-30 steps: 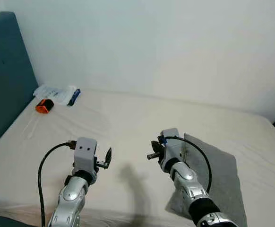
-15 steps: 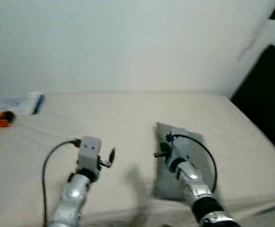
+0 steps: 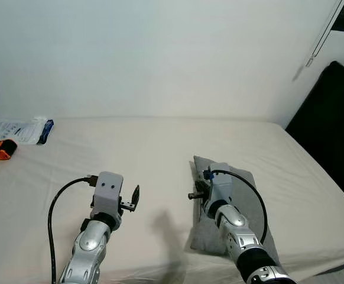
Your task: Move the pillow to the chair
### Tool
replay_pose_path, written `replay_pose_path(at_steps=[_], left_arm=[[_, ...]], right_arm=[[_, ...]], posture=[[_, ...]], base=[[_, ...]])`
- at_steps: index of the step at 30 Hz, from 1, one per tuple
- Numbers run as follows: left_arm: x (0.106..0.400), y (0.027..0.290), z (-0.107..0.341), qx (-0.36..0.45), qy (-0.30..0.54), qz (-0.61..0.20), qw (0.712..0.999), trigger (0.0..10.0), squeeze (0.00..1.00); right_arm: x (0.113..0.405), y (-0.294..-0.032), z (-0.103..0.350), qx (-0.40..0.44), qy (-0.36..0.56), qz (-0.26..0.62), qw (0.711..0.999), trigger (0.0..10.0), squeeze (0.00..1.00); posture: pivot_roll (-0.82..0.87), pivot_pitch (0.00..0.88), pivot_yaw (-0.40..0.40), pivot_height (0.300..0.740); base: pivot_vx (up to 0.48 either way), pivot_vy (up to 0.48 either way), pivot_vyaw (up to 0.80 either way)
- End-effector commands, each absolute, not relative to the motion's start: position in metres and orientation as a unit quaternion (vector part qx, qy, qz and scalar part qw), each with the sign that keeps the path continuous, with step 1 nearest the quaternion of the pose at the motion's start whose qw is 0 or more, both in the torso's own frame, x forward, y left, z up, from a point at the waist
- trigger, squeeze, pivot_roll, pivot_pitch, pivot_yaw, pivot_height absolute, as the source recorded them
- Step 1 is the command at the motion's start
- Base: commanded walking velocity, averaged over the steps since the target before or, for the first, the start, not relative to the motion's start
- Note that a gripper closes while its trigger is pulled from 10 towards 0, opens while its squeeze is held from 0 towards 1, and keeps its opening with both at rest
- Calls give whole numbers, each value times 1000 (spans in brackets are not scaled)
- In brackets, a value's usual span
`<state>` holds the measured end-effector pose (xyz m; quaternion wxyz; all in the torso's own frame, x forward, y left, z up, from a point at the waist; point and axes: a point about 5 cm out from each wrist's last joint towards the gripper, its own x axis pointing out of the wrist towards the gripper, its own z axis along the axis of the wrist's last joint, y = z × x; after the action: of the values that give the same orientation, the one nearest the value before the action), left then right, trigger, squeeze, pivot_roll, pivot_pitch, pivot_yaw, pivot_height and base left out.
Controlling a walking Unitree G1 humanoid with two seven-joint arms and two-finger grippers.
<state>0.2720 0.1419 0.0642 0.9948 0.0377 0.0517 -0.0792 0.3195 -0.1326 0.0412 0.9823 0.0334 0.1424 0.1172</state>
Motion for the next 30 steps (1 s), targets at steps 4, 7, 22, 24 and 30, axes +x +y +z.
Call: replay_pose_path(at_steps=[4,7,22,24,30], left_arm=[[269,140,60,38,65,-78,994,10000,0],[269,140,59,37,65,-78,994,10000,0],[269,142,53,39,92,-77,992,10000,0],[269,143,53,44,95,-69,992,10000,0],[270,144,54,45,91,-58,993,10000,0]], right_arm=[[321,-136,43,33,144,113,983,10000,0],[321,-136,43,32,143,115,983,10000,0],[320,-135,42,33,143,116,982,10000,0],[320,-135,42,33,142,116,982,10000,0],[321,-134,44,35,137,119,983,10000,0]], posture=[[46,0,-105,740],[45,0,-104,740],[47,0,-98,740],[48,0,-99,740],[48,0,-100,740]], base=[[0,-401,0],[0,-401,0],[0,128,0],[0,0,0],[0,0,0]])
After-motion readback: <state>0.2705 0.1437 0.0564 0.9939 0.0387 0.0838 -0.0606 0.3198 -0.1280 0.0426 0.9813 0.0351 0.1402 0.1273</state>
